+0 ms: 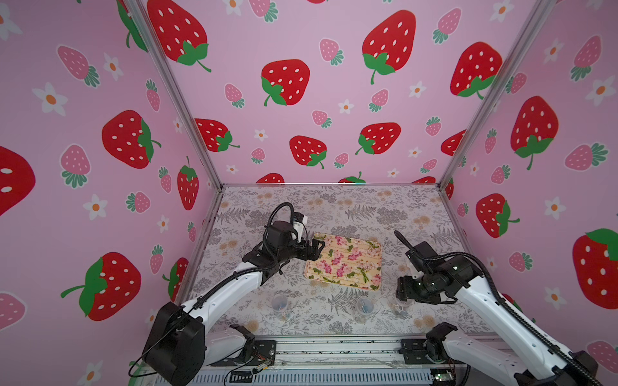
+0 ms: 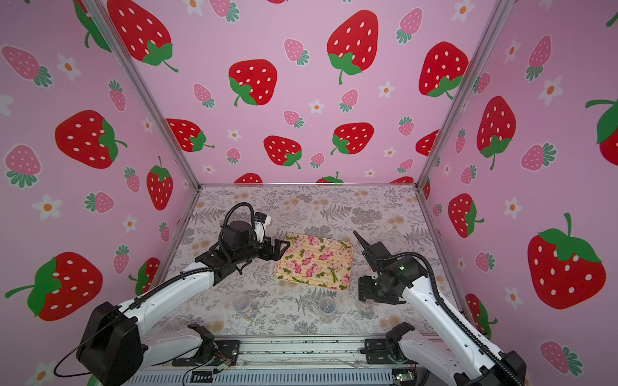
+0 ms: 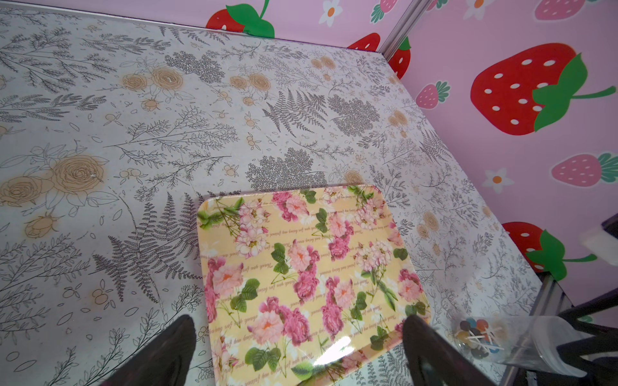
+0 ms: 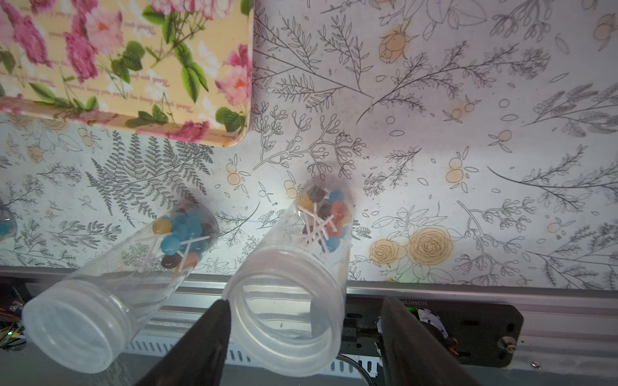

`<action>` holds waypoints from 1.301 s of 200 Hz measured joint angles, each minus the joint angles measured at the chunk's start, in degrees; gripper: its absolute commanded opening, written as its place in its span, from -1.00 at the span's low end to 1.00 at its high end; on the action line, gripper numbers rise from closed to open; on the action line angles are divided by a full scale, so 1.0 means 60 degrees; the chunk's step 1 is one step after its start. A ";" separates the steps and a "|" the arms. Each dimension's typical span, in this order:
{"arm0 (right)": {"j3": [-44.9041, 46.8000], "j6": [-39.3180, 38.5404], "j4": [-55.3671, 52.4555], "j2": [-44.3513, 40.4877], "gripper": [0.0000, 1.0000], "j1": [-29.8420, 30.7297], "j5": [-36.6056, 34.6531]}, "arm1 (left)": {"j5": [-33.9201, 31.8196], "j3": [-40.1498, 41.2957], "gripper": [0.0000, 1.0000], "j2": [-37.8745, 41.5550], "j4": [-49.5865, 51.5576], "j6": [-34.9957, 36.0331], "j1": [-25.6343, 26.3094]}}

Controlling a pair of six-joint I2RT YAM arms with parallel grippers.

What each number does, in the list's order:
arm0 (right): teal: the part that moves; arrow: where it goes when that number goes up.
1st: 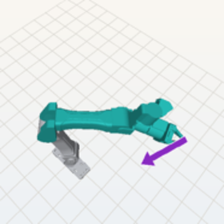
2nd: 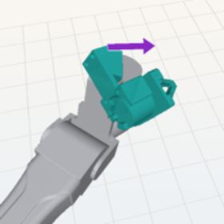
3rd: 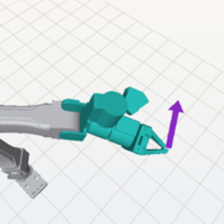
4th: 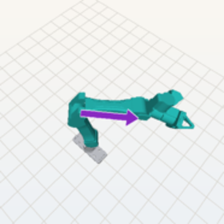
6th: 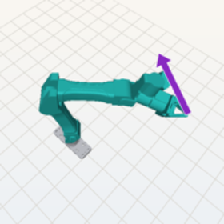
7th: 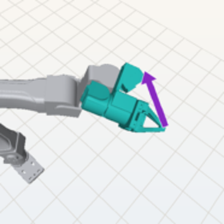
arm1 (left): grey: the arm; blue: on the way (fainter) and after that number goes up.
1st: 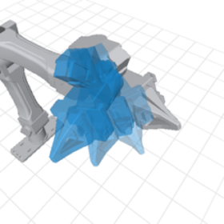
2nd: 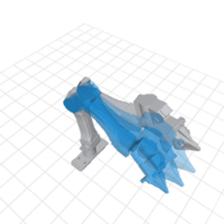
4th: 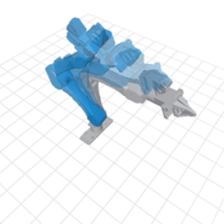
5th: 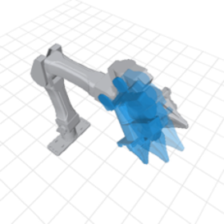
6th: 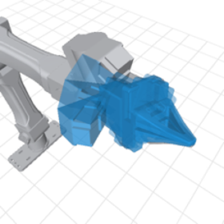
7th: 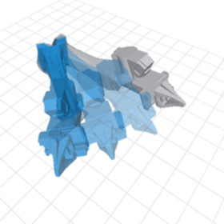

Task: Pour the candies out of the jar
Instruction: Pick up the jar from the center of the board.

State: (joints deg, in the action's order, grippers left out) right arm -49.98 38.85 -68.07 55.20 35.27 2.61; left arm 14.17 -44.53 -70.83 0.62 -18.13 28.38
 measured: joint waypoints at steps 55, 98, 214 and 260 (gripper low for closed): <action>0.0095 0.0102 0.0168 0.0146 0.48 0.0168 -0.0113 | 0.0029 0.0007 1.00 -0.0015 -0.0007 -0.0025 0.0044; 0.0106 0.0233 -0.0113 -0.0160 0.51 0.0168 -0.0357 | 0.0095 0.0007 0.99 -0.0080 -0.0036 -0.0033 0.0117; 0.0000 0.0306 -0.0678 -0.0284 0.61 0.0168 -0.0459 | 0.0222 0.0007 0.99 -0.0277 -0.0062 -0.0200 0.0324; 0.0284 0.0317 -0.0703 -0.0288 0.54 0.0200 -0.0390 | 0.0219 0.0007 0.99 -0.0277 -0.0062 -0.0240 0.0379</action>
State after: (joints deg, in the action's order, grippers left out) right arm -48.27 40.75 -72.29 53.47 36.47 0.27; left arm 15.49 -44.49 -72.49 0.25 -19.57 30.65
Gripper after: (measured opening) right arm 0.785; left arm 0.993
